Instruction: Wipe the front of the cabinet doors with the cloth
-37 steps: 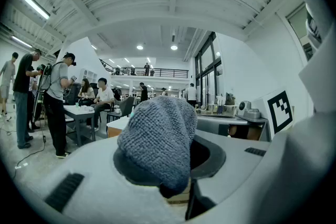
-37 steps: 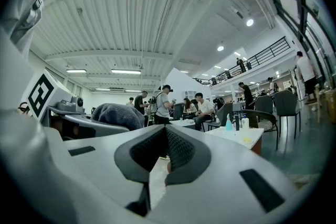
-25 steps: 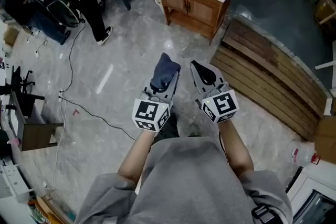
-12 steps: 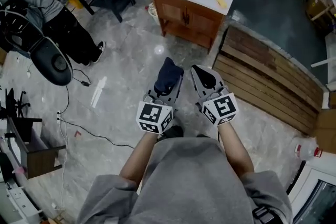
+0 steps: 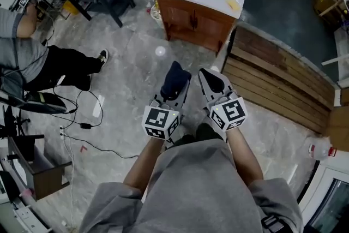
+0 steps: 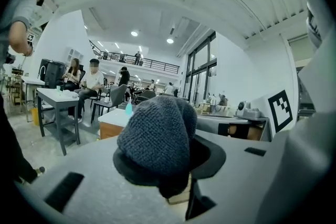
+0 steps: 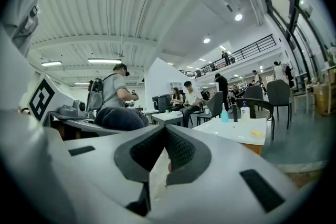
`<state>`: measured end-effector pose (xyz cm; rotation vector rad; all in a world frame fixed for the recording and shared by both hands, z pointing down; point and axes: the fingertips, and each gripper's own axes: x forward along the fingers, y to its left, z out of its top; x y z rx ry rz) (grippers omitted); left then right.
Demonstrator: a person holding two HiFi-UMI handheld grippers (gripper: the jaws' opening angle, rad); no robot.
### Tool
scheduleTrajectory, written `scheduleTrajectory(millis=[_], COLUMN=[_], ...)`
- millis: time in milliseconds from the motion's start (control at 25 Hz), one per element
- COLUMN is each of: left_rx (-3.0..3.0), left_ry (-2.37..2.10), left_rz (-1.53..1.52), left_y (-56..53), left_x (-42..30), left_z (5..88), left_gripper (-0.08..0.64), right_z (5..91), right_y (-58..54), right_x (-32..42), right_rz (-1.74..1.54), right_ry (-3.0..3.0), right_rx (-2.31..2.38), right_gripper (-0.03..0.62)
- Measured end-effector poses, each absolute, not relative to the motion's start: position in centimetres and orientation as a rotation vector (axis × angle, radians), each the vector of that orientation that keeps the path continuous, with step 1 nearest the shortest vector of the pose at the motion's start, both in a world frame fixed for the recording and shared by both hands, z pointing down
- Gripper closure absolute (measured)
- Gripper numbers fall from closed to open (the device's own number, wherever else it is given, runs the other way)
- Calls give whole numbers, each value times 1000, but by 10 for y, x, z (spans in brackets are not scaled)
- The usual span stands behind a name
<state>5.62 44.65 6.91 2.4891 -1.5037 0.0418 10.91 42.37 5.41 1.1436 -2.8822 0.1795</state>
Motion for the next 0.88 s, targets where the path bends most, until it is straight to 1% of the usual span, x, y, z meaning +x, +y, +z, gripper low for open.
scheduleTrajectory(millis=[280,880], left_rx=[2469,2415], left_ry=[-1483,-1511], left_rz=[55,79], left_y=[407,270], left_x=[48,51], left_z=[84,99], left_gripper=[454,454], right_z=[67,83], right_y=[384,242], right_x=[102,104], right_rz=[200,257], right_ry=[-2862,-2865], right_rx=[1150,1088], right_gripper=[582,581])
